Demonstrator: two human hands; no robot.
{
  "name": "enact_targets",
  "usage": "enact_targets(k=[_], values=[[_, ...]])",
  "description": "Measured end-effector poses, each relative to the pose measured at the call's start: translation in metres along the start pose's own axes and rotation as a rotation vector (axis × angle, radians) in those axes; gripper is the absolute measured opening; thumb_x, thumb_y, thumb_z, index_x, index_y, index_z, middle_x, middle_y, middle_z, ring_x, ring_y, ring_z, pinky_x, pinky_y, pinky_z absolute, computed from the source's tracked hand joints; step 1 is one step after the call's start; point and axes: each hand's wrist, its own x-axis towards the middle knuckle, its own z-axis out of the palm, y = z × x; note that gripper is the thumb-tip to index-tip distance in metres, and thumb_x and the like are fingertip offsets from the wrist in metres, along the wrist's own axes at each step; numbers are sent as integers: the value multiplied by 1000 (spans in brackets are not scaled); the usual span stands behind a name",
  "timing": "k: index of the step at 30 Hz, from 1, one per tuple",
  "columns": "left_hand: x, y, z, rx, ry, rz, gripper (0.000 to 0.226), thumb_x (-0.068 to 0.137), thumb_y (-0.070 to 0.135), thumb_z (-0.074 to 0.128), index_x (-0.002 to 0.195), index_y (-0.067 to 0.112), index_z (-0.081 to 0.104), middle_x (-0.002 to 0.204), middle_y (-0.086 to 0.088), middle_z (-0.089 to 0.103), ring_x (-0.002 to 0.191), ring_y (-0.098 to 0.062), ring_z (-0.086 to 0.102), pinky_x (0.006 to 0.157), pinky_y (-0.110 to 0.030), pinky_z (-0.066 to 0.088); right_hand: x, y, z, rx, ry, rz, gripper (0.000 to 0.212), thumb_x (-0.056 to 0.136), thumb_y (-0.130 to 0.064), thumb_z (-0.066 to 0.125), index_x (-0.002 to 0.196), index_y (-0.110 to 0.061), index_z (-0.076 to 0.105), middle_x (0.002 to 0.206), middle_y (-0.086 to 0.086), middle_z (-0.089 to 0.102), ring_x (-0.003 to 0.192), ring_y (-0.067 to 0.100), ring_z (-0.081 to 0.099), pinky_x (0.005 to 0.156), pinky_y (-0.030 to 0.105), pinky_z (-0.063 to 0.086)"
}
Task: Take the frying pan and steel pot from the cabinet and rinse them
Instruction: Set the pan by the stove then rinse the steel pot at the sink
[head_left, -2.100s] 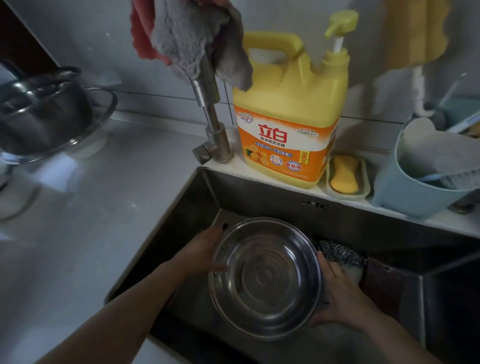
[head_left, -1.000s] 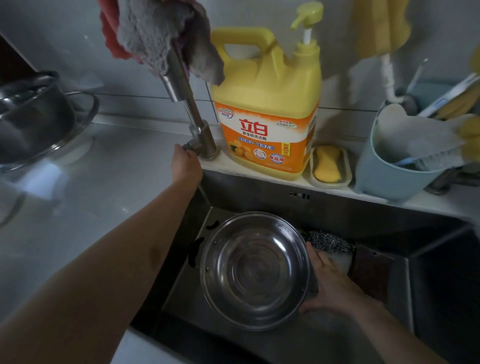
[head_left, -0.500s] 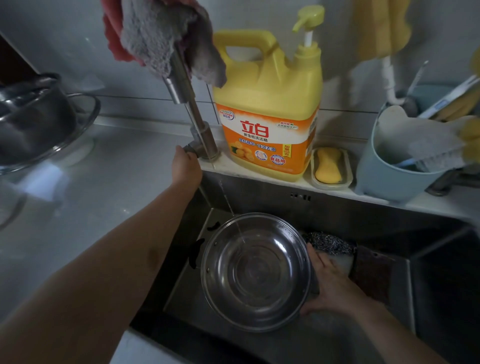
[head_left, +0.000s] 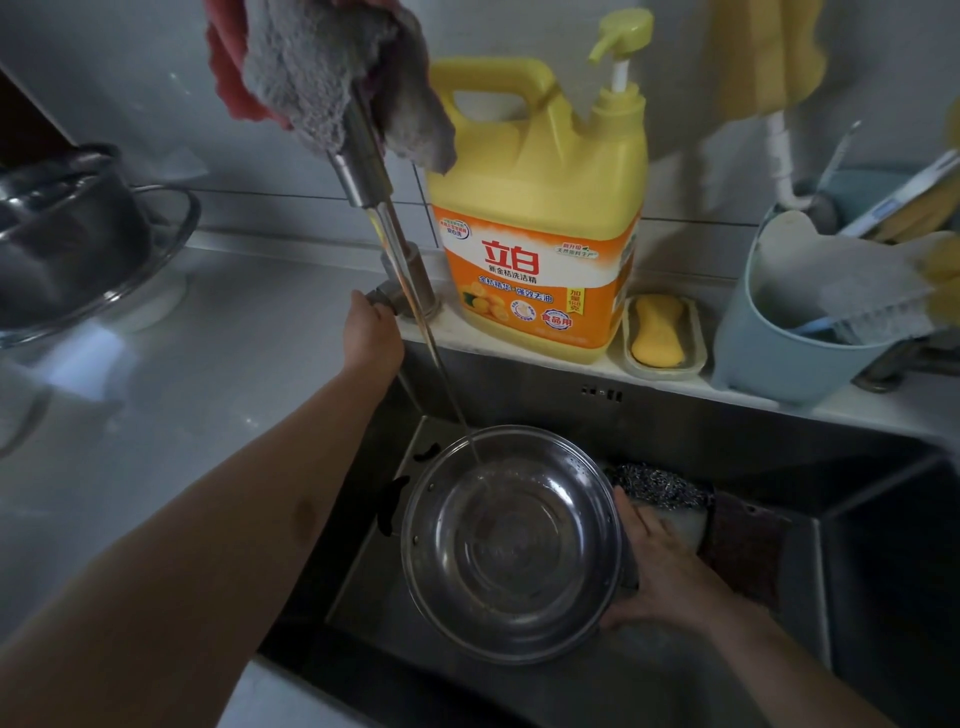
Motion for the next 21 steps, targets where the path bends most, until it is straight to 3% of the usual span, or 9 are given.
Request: enact_targets(k=[2, 4, 6, 8, 11, 13, 15, 17, 21], values=[[-3, 2, 0, -18, -16, 0, 28, 102, 17, 36, 126, 6, 45, 113, -14, 54, 95, -19, 55, 77, -26, 44, 0, 0, 0, 1, 1, 2, 156, 22, -98, 54, 132, -44, -42, 161, -7, -1, 148, 29, 11, 120, 45, 23], [-7, 2, -1, -16, -18, 18, 41, 103, 24, 33, 138, 4, 35, 128, -17, 52, 114, -27, 53, 94, -35, 44, 0, 0, 0, -3, 0, 0, 156, 23, -98, 54, 134, -42, -41, 161, -7, 0, 148, 27, 12, 120, 43, 22], [-18, -1, -3, -100, -60, 7, 57, 103, 38, 31, 150, 10, 15, 145, -13, 41, 131, -29, 43, 109, -44, 35, -1, -1, -1, -6, 3, 0, 156, 22, -98, 53, 134, -41, -40, 161, -5, 1, 147, 26, 12, 120, 42, 22], [-37, -15, -2, -133, -89, 60, 55, 102, 39, 35, 148, 15, 20, 146, -7, 42, 129, -22, 44, 109, -40, 34, -1, -1, -2, -1, 0, 1, 157, 22, -99, 52, 134, -39, -40, 161, -5, -1, 148, 27, 11, 120, 42, 21], [-73, -59, -4, 63, -338, 148, 55, 96, 33, 54, 145, 24, 32, 136, 5, 46, 125, -14, 45, 105, -32, 35, -1, -1, -2, 26, -2, -7, 155, 24, -99, 53, 133, -42, -41, 161, -6, 0, 147, 26, 12, 121, 40, 20], [-86, -101, -14, 292, -641, 179, 83, 79, 45, 74, 144, 32, 23, 140, 12, 33, 131, -10, 34, 112, -31, 26, -2, -2, -2, 26, 5, -17, 154, 26, -98, 55, 134, -42, -41, 160, -7, 2, 147, 25, 14, 120, 38, 20], [-87, -134, -24, 653, -884, 338, 123, 60, 61, 81, 150, 29, 4, 157, 6, 11, 144, -11, 11, 119, -30, 12, -5, -4, -5, 27, 7, -5, 157, 30, -93, 61, 142, -37, -34, 161, -7, 3, 146, 26, 15, 119, 37, 23], [-88, -146, -30, 820, -984, 402, 136, 57, 52, 86, 147, 29, -14, 153, 13, -8, 138, -3, -7, 113, -18, 0, -6, -5, -6, 28, 6, 3, 158, 39, -82, 74, 150, -31, -26, 161, -7, 3, 145, 27, 16, 117, 37, 25], [-86, -145, -27, 869, -979, 476, 137, 56, 42, 89, 144, 28, -15, 159, 1, -5, 129, 1, -10, 103, -6, -11, -5, -4, -4, 29, 27, 2, 153, 47, -72, 81, 151, -33, -24, 159, -9, 5, 144, 26, 17, 116, 39, 26]])
